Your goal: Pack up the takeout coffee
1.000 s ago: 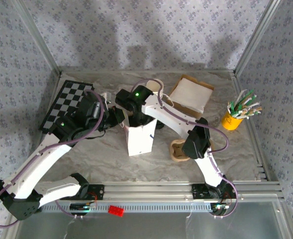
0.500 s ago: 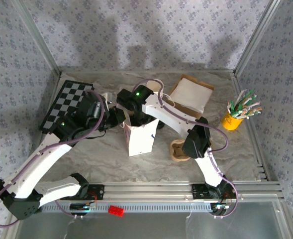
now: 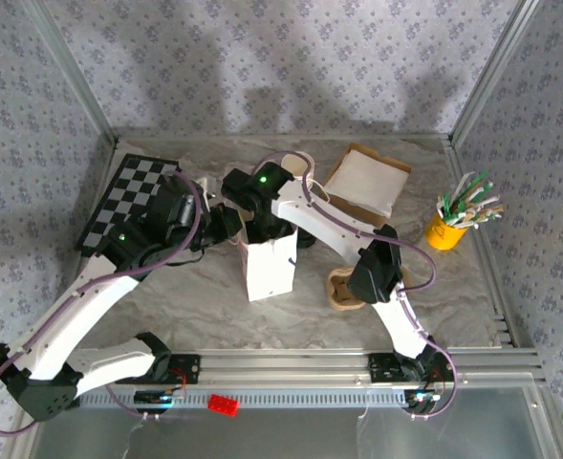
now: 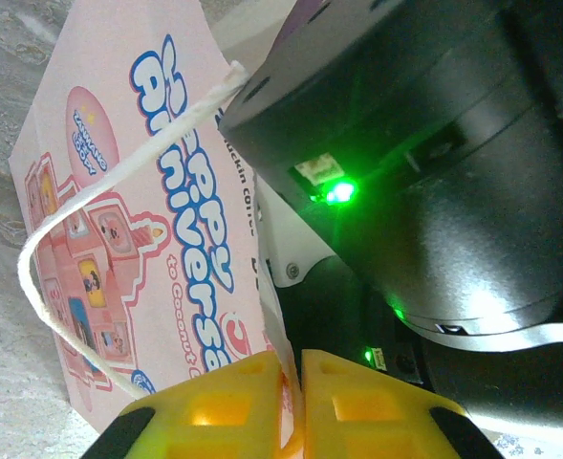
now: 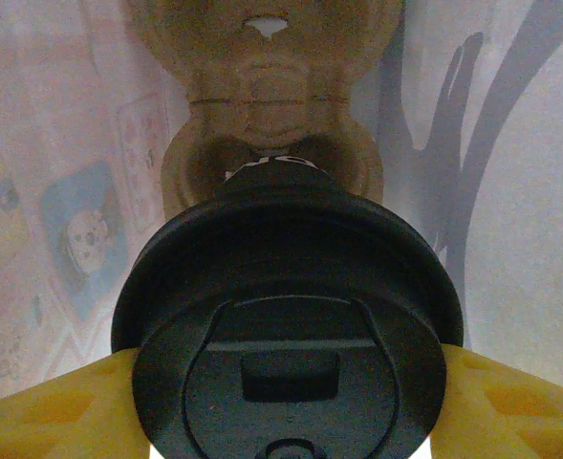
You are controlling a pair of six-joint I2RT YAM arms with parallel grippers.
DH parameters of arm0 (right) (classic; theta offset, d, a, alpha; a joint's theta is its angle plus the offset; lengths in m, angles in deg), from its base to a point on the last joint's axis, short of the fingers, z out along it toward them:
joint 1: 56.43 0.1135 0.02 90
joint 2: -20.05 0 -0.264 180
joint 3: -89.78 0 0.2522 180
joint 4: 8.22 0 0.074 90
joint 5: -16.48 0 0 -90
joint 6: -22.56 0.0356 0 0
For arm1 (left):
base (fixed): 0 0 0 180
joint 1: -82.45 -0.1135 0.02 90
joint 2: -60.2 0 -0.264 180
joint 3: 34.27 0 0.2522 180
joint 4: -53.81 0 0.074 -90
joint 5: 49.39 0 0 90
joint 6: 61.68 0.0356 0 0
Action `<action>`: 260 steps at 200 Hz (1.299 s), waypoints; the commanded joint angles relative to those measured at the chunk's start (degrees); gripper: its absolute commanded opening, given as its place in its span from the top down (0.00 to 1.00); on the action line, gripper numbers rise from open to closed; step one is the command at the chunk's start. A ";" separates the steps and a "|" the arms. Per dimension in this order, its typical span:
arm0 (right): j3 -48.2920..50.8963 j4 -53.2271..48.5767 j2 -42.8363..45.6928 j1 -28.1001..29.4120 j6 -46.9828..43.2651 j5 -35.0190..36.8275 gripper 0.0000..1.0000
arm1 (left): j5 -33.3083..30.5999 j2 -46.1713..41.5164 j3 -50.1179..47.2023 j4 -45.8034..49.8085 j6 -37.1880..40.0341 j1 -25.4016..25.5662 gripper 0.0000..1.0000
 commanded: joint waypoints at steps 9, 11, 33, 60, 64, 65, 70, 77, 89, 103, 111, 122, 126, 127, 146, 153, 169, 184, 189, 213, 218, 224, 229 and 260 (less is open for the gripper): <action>0.67 1.02 -0.94 0.43 -0.44 -0.67 0.40 | 0.63 0.16 0.39 -0.14 0.78 -0.36 0.87; 0.63 1.02 -0.94 0.53 -0.40 -0.68 0.40 | 0.67 0.16 0.39 -0.14 0.79 -0.41 0.87; -0.02 0.84 -0.70 0.58 -0.35 -0.77 0.40 | 0.54 0.24 0.39 0.02 0.79 -0.39 0.87; 0.52 1.10 -0.15 0.69 -0.28 -0.85 0.40 | 0.85 0.42 0.35 -0.27 0.79 -0.38 0.87; 0.79 1.17 -0.14 0.73 -0.27 -0.86 0.40 | 0.87 0.42 0.39 -0.23 0.79 -0.40 0.87; 0.84 1.19 -0.14 0.78 -0.32 -0.86 0.40 | 0.82 0.42 0.39 -0.23 0.75 -0.40 0.87; 1.26 1.40 -0.14 0.74 -0.28 -0.85 0.40 | 0.91 0.42 0.39 -0.33 0.66 -0.35 0.87; 1.84 1.73 -0.05 0.64 -0.30 -0.94 0.40 | 0.89 0.48 0.39 -0.36 0.69 -0.39 0.87; 2.56 2.29 -0.05 0.59 -0.27 -1.12 0.40 | 1.04 0.43 0.52 -0.33 0.70 -0.38 0.88; 3.05 2.71 0.03 0.51 -0.30 -0.97 0.40 | 0.98 0.42 0.65 -0.22 0.76 -0.35 0.88; 3.29 2.92 0.03 0.49 -0.33 -1.03 0.40 | 0.89 0.37 0.65 -0.08 0.77 -0.43 0.88; 3.40 3.05 0.20 0.47 -0.44 -1.10 0.40 | 0.80 0.41 0.73 0.05 0.88 -0.39 0.88; 3.36 3.06 0.21 0.47 -0.37 -1.04 0.40 | 0.67 0.42 0.74 0.24 0.90 -0.41 0.88; 3.40 3.05 0.25 0.43 -0.36 -1.04 0.40 | 0.60 0.42 0.74 0.23 0.93 -0.38 0.88; 3.18 3.17 0.86 0.47 -0.23 -1.03 0.40 | 0.41 0.42 0.62 0.48 1.11 -0.45 0.87; 3.33 3.46 1.20 0.47 -0.24 -1.20 0.40 | 0.51 0.42 0.52 0.31 1.09 -0.51 0.88; 3.32 3.53 1.66 0.47 -0.18 -1.30 0.40 | 0.62 0.51 0.43 0.17 1.06 -0.50 0.88; 3.31 3.66 1.72 0.47 -0.16 -1.92 0.40 | 0.67 0.51 0.48 0.00 1.12 -0.51 0.88; 3.20 3.76 1.79 0.43 -0.03 -2.20 0.40 | 0.55 0.47 0.42 0.03 1.10 -0.48 0.88; 2.21 3.74 1.78 0.39 0.43 -2.73 0.40 | 0.87 0.51 0.35 -0.01 0.99 -0.45 0.87; 1.98 3.79 1.70 0.52 0.43 -2.77 0.40 | 0.80 0.51 0.30 -0.01 1.05 -0.45 0.88; 1.70 3.68 1.54 0.55 0.44 -2.64 0.40 | 0.91 0.52 0.35 -0.10 1.04 -0.46 0.88; 1.67 3.75 1.38 0.64 0.44 -2.62 0.40 | 0.98 0.51 0.37 -0.05 1.05 -0.48 0.88; 2.92 4.46 0.73 0.55 0.52 -2.51 0.40 | 0.72 0.25 0.13 0.16 1.05 -0.60 0.88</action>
